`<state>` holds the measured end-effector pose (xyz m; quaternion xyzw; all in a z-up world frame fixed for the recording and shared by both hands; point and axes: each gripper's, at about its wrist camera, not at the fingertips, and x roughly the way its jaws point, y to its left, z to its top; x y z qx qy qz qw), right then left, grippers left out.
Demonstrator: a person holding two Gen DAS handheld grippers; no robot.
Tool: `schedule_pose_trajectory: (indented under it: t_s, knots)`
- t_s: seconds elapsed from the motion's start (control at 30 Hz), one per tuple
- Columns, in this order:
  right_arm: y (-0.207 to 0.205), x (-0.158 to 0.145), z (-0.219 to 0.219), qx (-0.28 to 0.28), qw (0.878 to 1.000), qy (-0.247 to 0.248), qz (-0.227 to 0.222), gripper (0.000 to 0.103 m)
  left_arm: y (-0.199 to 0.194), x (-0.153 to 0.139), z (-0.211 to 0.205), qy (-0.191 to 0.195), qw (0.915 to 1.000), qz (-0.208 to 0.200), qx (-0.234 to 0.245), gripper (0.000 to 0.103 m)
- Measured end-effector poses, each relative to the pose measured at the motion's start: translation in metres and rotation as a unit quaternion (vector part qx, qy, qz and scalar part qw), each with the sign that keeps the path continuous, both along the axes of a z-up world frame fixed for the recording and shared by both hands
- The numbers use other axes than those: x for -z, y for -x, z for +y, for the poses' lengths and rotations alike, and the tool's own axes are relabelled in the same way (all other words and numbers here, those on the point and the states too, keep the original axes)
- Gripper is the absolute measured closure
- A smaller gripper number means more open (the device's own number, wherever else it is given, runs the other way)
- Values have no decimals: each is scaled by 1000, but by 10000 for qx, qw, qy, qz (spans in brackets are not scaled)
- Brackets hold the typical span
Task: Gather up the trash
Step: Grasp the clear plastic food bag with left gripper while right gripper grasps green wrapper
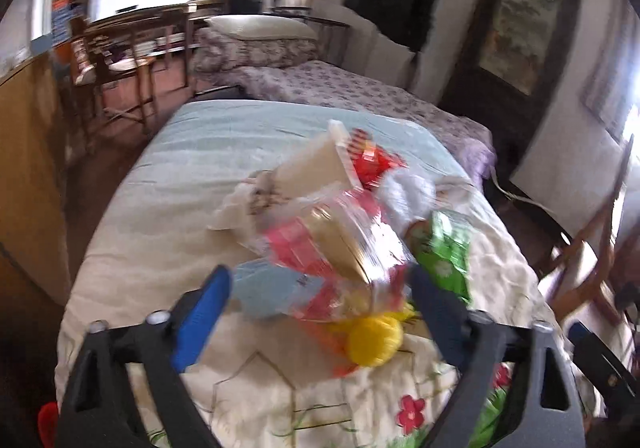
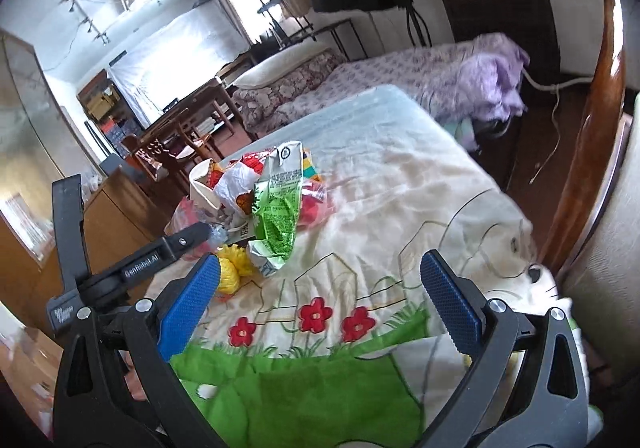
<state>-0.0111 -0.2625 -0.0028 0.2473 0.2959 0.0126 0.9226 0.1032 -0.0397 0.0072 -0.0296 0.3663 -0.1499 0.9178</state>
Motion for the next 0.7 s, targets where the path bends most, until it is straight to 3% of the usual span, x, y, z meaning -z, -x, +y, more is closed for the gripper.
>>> schedule_pose_trajectory:
  t_s: [0.07,0.2,0.37,0.5,0.57,0.63,0.67,0.7]
  knots:
    - [-12,3,5,-79,9999,-73,110,7,5,-2,-7,-130,9997,-117,169,35]
    - [-42,7,15,-199,9992,-138,320,7,10,-1,-11,-110,9992,-156,348,38]
    - [-91,10,15,-145,9977,-233,614,7,0,1,-6,88,9995,43,292,17]
    - [-116,19,3,-164,9930,-824,825,7,-17,4,2,330,9985,364,254,21]
    - [-127,22,0,-248,9905,-1026,885,7,-21,7,8,518,9966,563,298,48]
    - [-139,28,3,-391,9877,-1129,1005,7,-19,6,14,720,9950,580,371,57]
    - [-141,31,6,-456,9866,-1146,1064,11,-16,4,17,751,9954,488,338,58]
    - [-144,33,10,-544,9858,-1131,1114,30,-9,2,22,798,9958,343,302,58]
